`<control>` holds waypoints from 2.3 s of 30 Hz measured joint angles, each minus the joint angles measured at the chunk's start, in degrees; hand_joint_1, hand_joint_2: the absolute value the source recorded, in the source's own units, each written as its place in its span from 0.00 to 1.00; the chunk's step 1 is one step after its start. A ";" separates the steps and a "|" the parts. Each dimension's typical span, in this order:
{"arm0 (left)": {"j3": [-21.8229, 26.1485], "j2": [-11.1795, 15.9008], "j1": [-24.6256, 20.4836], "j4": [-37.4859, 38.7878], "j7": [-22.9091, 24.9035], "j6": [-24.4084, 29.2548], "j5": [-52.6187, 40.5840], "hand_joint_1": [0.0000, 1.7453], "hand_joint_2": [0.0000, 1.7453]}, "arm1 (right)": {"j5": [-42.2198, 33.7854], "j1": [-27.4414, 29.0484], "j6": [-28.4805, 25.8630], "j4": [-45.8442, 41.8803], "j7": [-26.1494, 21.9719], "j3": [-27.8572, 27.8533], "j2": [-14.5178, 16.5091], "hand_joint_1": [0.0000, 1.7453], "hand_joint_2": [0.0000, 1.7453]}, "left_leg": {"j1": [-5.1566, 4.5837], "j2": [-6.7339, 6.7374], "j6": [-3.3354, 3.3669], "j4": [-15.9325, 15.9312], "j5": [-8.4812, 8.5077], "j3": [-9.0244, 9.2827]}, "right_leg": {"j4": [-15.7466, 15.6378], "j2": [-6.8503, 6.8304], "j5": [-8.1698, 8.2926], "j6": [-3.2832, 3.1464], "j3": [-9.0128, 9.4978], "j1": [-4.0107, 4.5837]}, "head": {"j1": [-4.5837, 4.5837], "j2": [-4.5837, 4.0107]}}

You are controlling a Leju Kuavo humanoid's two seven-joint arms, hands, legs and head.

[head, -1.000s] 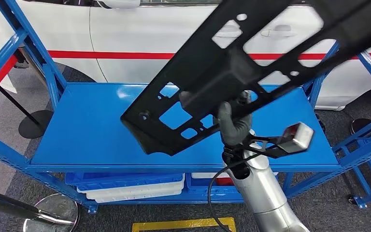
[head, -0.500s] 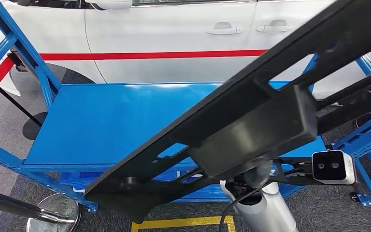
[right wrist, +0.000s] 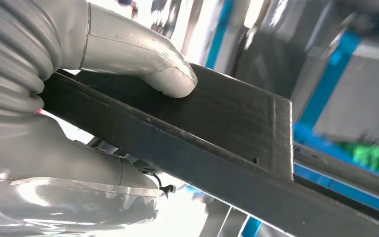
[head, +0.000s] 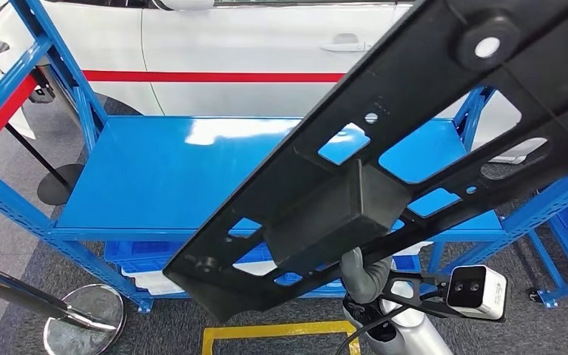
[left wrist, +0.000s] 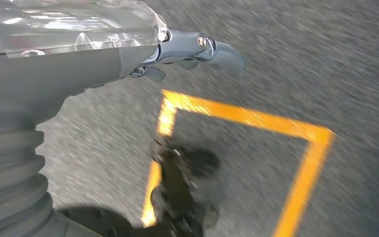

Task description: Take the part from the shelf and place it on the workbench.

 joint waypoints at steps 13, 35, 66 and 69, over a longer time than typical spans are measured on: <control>-0.52 -0.08 0.55 0.00 3.44 0.16 -1.08 0.00 1.00 | 3.31 -0.99 -1.72 -1.80 0.08 3.72 -2.75 1.00 1.00 | 0.46 -0.24 -3.34 5.54 -2.27 -5.79 | -14.73 -0.26 5.74 -3.11 10.33 0.05 | -0.01 0.00; -1.58 -1.08 0.08 0.00 5.71 1.63 -0.92 0.00 1.00 | 0.48 2.30 9.22 -1.82 -0.07 2.09 -11.79 1.00 1.00 | -0.16 0.38 -0.49 -0.29 2.11 -2.36 | -2.33 -0.01 3.58 0.60 5.95 -0.82 | -0.01 0.00; -1.52 -1.69 -0.06 0.00 3.00 1.68 -1.02 0.00 1.00 | -3.89 -2.86 10.41 1.07 -0.09 -0.63 -12.23 1.00 1.00 | -0.18 0.50 -0.90 0.05 1.66 -2.55 | -3.89 -0.23 4.07 0.78 7.21 -0.74 | -0.01 0.00; -1.51 -1.71 -0.07 0.00 3.34 1.38 -1.03 0.00 1.00 | -4.31 -3.92 10.02 1.07 -0.09 -0.19 -12.25 1.00 1.00 | -0.27 0.47 -1.89 0.40 2.77 -3.59 | -13.70 -0.14 2.46 -0.35 13.51 -0.28 | -0.02 0.00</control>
